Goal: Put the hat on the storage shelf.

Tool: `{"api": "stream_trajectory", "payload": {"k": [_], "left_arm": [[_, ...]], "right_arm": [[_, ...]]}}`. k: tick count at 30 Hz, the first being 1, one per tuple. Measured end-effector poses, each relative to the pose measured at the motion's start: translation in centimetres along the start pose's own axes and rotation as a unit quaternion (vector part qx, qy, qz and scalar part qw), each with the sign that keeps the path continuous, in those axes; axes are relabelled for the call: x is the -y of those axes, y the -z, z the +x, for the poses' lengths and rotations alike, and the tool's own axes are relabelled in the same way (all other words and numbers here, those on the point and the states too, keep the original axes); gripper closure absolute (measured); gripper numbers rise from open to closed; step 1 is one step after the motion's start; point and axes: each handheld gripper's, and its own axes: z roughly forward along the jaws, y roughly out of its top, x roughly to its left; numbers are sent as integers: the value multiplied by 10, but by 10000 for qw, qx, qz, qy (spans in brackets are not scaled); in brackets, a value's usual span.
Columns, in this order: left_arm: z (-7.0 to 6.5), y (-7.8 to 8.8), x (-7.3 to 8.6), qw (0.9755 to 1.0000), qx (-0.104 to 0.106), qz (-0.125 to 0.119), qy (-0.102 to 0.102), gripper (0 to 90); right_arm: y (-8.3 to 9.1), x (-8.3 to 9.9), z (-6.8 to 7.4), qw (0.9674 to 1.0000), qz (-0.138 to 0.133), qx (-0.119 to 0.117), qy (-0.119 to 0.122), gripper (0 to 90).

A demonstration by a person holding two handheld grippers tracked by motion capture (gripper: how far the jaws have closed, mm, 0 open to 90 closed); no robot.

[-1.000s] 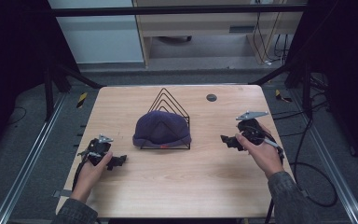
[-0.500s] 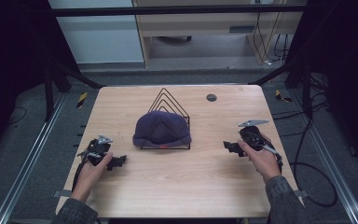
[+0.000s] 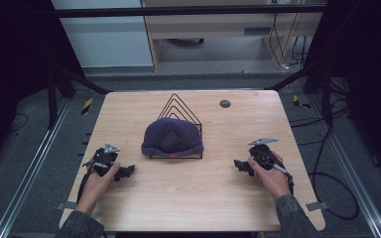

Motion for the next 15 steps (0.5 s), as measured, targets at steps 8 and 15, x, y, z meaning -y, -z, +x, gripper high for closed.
{"api": "stream_trajectory", "payload": {"k": [8,15], "left_arm": [[-1,-1,-1,10000,17,-21,-23,0],[-2,-2,-1,10000,41,-36,-67,0]], "right_arm": [[-9,12,8,9990,-166,327,241,59],[-11,19,14,9975,-416,501,260,36]]}}
